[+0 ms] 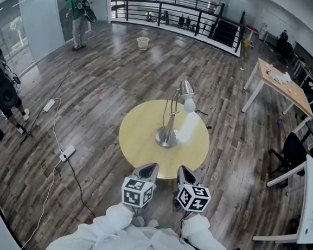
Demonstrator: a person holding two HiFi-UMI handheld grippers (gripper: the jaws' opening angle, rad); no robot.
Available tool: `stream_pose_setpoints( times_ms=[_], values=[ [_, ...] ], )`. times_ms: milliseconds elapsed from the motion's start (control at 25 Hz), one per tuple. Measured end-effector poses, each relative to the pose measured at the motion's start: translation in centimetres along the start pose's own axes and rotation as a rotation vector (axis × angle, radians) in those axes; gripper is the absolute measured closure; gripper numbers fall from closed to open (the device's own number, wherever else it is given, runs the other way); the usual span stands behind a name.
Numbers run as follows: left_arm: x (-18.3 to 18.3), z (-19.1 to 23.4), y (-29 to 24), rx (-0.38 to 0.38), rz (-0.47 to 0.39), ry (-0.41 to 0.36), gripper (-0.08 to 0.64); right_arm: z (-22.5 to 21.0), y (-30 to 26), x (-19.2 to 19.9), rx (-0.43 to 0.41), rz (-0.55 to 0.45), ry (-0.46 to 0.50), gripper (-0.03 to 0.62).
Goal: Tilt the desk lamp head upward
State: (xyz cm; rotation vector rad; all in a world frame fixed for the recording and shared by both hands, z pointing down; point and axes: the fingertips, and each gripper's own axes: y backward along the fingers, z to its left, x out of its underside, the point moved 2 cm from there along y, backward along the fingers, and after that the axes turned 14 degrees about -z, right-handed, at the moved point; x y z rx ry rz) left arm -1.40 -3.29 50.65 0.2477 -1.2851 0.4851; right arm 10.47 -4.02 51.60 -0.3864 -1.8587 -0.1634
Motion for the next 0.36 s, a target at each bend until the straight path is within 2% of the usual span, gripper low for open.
stream_pose_setpoints(
  times_ms=[360],
  values=[
    [-0.08, 0.47, -0.27, -0.001, 0.008, -0.004, 0.557, -0.21, -0.01, 0.27, 0.011, 0.014, 0.010, 0.577]
  ],
)
